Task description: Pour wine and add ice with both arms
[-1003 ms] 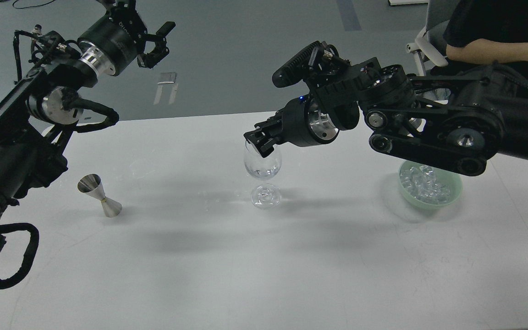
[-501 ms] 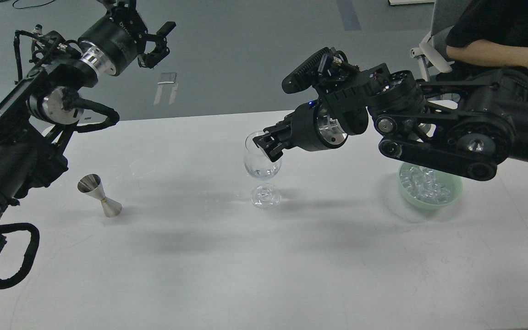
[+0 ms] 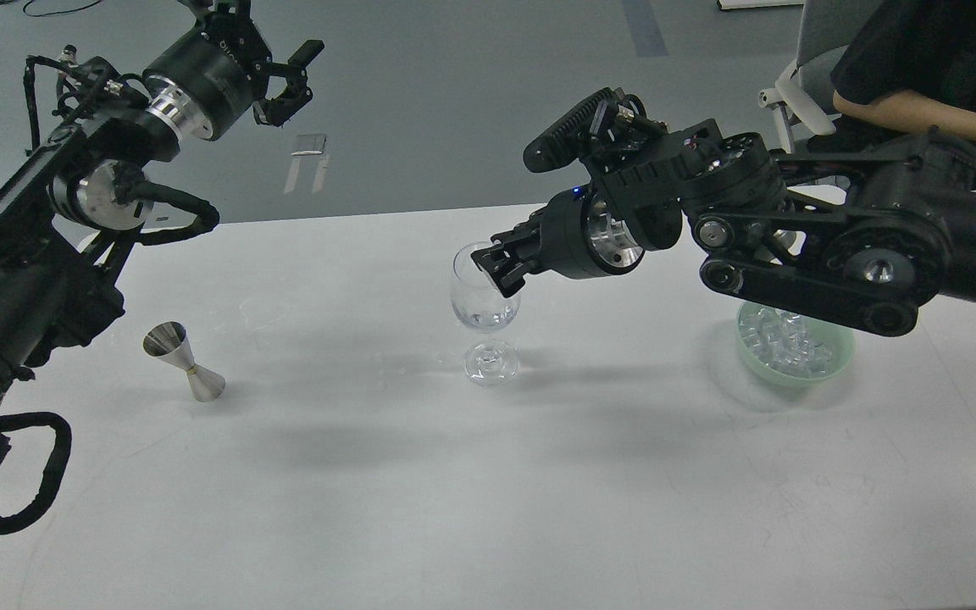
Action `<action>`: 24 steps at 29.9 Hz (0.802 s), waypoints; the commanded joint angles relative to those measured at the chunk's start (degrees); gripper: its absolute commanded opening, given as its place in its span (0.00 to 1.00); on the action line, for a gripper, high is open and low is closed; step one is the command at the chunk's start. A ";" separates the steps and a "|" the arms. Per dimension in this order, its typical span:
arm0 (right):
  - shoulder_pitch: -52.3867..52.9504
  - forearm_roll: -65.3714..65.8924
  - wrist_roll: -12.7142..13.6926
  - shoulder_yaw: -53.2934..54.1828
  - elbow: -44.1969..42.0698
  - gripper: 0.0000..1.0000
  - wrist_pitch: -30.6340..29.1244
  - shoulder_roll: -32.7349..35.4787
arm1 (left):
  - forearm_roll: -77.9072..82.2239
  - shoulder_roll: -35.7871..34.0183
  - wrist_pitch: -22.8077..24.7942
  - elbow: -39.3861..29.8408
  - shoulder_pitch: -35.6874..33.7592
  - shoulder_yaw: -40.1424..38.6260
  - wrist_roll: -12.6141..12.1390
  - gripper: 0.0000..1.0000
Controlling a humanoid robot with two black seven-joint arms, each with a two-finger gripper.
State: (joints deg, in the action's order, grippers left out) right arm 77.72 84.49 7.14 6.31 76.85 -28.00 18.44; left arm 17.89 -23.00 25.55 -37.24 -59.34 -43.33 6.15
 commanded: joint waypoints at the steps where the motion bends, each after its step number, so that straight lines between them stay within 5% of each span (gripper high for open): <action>1: -0.02 -0.03 0.16 0.10 -0.04 0.87 0.00 0.02 | -0.05 -0.11 0.02 0.06 0.01 -0.09 0.00 0.99; 6: -0.29 -0.03 0.25 0.10 -0.04 0.90 0.00 -0.07 | -0.05 -0.11 0.02 -0.02 0.01 -0.09 0.00 0.99; 10: -0.20 0.06 0.33 0.11 0.05 0.57 0.00 -0.07 | -0.05 -0.11 0.02 -0.02 0.01 -0.09 0.00 0.99; 16: -0.20 -0.03 1.04 0.11 0.14 0.37 0.00 -0.07 | -0.05 -0.11 0.02 -0.02 0.01 -0.09 0.00 0.99; 21: -0.11 -0.20 1.04 0.11 0.14 0.30 0.00 -0.07 | -0.05 -0.11 0.02 0.06 0.01 -0.09 0.00 0.99; 24: -0.11 -0.20 1.04 0.11 0.23 0.15 0.00 -0.07 | -0.05 -0.11 0.02 -0.02 0.01 -0.09 0.00 0.99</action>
State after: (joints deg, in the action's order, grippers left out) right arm 77.59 84.33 8.18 6.41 76.97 -28.00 18.37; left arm 17.85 -23.12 25.58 -37.24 -59.34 -43.42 6.15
